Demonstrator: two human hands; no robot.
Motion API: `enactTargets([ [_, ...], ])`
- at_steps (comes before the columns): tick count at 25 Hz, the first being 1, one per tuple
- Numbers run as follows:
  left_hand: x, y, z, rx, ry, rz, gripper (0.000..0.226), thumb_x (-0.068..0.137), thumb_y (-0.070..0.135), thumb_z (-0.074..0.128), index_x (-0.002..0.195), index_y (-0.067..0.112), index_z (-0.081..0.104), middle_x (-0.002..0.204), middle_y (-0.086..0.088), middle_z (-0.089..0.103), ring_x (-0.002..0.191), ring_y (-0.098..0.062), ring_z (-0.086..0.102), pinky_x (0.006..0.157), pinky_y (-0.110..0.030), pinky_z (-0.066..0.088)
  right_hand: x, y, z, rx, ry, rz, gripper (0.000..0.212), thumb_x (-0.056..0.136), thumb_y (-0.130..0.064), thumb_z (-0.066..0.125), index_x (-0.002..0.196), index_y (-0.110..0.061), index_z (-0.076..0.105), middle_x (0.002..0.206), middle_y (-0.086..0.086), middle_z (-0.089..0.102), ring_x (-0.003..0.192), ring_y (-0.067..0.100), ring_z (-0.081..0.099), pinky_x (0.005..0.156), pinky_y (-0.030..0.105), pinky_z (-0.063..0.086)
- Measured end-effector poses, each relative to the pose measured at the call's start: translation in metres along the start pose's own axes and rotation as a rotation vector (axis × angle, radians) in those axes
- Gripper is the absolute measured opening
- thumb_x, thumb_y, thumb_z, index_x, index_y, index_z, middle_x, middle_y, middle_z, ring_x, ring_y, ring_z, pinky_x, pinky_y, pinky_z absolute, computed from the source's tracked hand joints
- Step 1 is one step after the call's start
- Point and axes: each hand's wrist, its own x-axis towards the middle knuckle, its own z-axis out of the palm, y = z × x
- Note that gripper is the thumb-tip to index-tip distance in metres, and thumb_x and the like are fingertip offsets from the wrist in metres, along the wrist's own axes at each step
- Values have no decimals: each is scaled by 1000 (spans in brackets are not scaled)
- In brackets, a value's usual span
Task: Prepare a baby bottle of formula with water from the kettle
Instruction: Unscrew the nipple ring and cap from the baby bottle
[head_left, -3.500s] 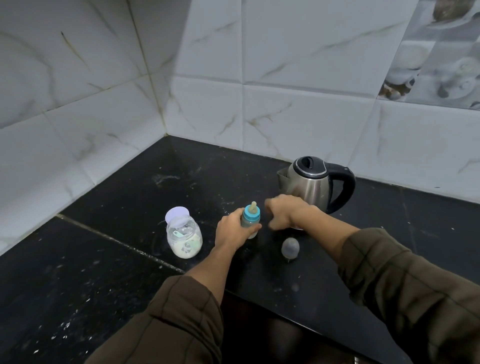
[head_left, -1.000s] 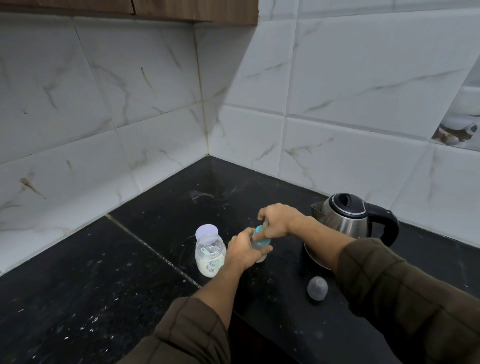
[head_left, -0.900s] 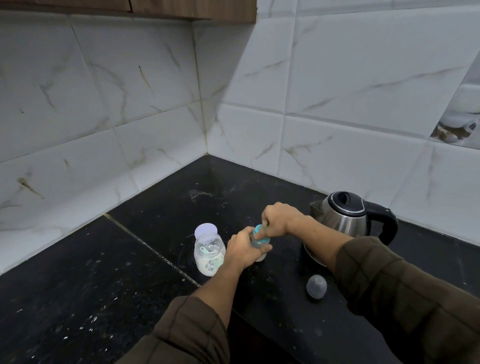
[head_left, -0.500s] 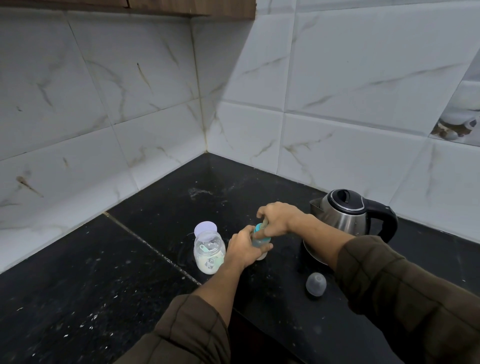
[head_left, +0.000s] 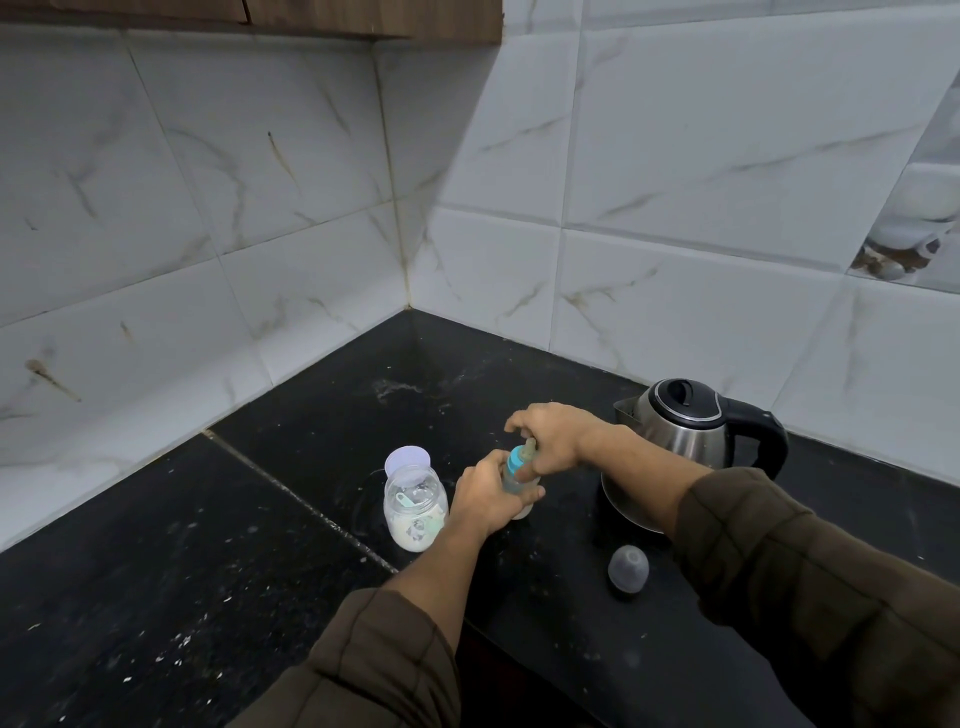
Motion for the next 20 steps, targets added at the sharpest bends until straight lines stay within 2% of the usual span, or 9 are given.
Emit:
enactTargets([
  [3, 0, 0, -1, 7, 14, 7, 58, 74, 53, 85, 122, 31, 62, 106, 11, 71, 104, -14, 65, 91, -34, 53, 0, 3, 1, 32, 28, 111, 57, 76, -66, 76, 113, -22, 68, 103, -4, 72, 95, 18, 68, 83, 39, 59],
  [6, 1, 1, 0, 12, 4, 6, 59, 72, 52, 87, 122, 31, 63, 106, 12, 71, 103, -12, 66, 91, -33, 54, -1, 4, 2, 8, -34, 28, 31, 81, -39, 82, 107, -26, 71, 103, -4, 71, 96, 18, 67, 85, 38, 59],
  [8, 1, 1, 0, 17, -2, 1, 58, 72, 52, 87, 120, 30, 62, 105, 12, 72, 103, -12, 66, 91, -34, 54, -2, 2, 0, -26, -65, -57, 32, 81, -22, 80, 112, -29, 71, 109, -5, 70, 103, 19, 65, 91, 41, 57],
  [10, 1, 1, 0, 12, -10, 1, 58, 72, 52, 87, 120, 30, 62, 106, 12, 71, 103, -12, 67, 92, -34, 54, -4, 0, -3, -29, -69, -91, 41, 79, -20, 80, 118, -29, 70, 113, -5, 67, 105, 18, 64, 93, 42, 56],
  [13, 0, 3, 0, 3, 6, 9, 60, 72, 53, 86, 122, 31, 62, 104, 12, 71, 103, -13, 66, 90, -33, 53, -5, -1, -2, -19, -12, -24, 60, 78, -46, 79, 132, -27, 61, 116, -7, 62, 105, 16, 60, 91, 41, 56],
  [15, -1, 4, -1, 11, 23, 15, 57, 73, 54, 86, 120, 32, 63, 103, 11, 71, 102, -14, 65, 88, -33, 52, -5, 1, -1, -7, 33, 70, 61, 76, -65, 75, 122, -26, 64, 110, -8, 66, 101, 16, 62, 86, 40, 56],
  [16, -1, 5, -1, 10, 25, 15, 57, 73, 54, 86, 120, 32, 63, 102, 11, 71, 102, -14, 65, 88, -33, 52, -5, 1, -1, -3, 35, 92, 55, 77, -65, 75, 113, -25, 67, 105, -8, 68, 97, 17, 64, 83, 39, 57],
  [18, 0, 5, -2, 11, 19, 13, 59, 70, 54, 86, 120, 32, 63, 102, 12, 71, 102, -13, 66, 90, -35, 54, -5, 1, -1, 8, 9, 56, 33, 81, -45, 80, 105, -26, 70, 101, -6, 68, 94, 17, 64, 83, 39, 58],
  [20, 0, 6, -3, 13, 6, 9, 59, 68, 56, 86, 117, 32, 63, 100, 13, 72, 99, -12, 68, 91, -38, 57, -7, -1, -3, -7, -26, -35, 28, 82, -24, 79, 109, -26, 71, 106, -4, 67, 98, 18, 63, 88, 40, 57],
])
